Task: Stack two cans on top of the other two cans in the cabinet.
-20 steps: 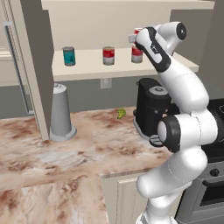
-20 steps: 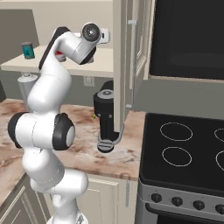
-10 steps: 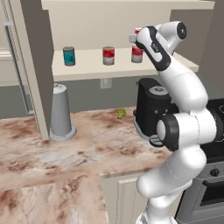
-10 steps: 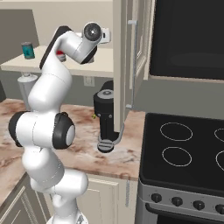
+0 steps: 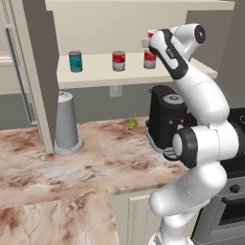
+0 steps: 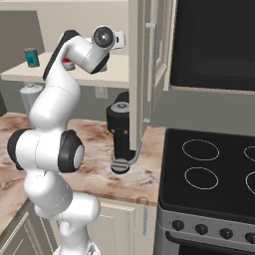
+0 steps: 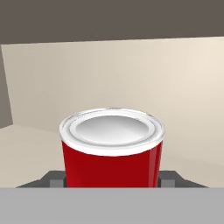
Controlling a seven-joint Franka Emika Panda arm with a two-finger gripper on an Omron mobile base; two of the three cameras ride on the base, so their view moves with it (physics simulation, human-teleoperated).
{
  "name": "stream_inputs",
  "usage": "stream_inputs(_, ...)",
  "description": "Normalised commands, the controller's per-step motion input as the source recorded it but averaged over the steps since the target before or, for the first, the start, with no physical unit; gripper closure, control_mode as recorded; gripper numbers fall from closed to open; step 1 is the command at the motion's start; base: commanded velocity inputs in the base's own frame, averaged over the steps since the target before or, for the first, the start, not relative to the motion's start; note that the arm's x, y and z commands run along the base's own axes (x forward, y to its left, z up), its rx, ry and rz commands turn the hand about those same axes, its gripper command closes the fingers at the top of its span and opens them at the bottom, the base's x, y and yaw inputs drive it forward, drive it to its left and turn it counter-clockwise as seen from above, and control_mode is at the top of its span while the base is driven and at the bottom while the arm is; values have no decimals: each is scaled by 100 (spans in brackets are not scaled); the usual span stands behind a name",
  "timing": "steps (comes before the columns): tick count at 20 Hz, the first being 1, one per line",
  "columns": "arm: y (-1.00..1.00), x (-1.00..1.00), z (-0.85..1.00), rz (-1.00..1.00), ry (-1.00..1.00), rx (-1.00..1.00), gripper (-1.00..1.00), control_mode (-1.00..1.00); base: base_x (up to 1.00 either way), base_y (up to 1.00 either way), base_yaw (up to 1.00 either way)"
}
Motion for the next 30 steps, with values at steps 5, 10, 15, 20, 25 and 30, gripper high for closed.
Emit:
stream_inputs(5,5,0,0,0,-2,-2,100,-100,0,0,0)
stream_inputs(10,2,0,0,0,0,0,100,-100,0,0,0)
stream_inputs(15,0,0,1,0,0,0,100,-100,0,0,0)
stream_inputs(20,2,0,1,0,0,0,100,-100,0,0,0)
stream_inputs(25,4,0,3,0,0,0,100,-100,0,0,0)
stream_inputs(30,1,-1,5,0,0,0,100,-100,0,0,0)
